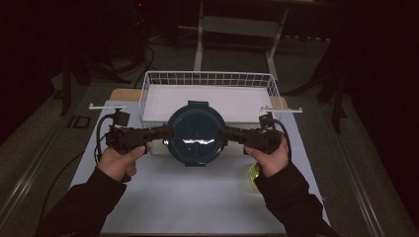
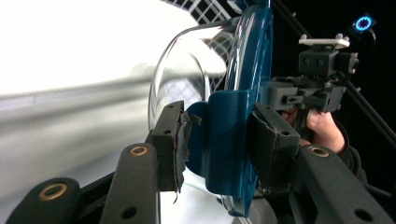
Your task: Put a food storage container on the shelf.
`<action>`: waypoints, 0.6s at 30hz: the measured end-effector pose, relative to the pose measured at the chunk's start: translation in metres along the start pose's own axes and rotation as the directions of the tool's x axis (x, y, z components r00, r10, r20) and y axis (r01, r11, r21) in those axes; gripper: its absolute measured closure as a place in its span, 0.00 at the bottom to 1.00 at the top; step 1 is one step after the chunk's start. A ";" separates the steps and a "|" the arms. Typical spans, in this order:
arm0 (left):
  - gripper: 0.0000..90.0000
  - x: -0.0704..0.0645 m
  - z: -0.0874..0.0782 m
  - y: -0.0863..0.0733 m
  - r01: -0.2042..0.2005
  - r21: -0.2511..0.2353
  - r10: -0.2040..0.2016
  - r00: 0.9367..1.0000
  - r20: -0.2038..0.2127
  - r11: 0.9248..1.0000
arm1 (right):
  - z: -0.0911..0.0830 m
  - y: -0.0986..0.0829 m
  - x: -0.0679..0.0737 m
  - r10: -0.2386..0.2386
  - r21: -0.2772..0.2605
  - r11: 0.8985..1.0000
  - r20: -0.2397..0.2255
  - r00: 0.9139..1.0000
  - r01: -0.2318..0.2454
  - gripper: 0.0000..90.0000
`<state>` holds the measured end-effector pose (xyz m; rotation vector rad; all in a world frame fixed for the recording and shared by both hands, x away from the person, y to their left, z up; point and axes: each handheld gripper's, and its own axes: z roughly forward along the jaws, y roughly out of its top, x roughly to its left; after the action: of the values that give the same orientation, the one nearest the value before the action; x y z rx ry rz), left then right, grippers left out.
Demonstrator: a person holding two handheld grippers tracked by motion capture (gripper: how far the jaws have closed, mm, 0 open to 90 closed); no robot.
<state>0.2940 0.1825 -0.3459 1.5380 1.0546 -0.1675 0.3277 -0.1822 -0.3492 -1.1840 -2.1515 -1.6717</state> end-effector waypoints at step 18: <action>0.64 0.007 0.043 0.063 -0.002 -0.011 0.003 1.000 0.029 1.000 | -0.019 0.048 -0.025 0.070 -0.068 0.995 0.042 0.997 -0.067 0.60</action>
<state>0.3603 0.1571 -0.3175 1.5229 1.0289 -0.1820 0.3706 -0.2087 -0.3212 -1.3091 -2.0702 -1.7168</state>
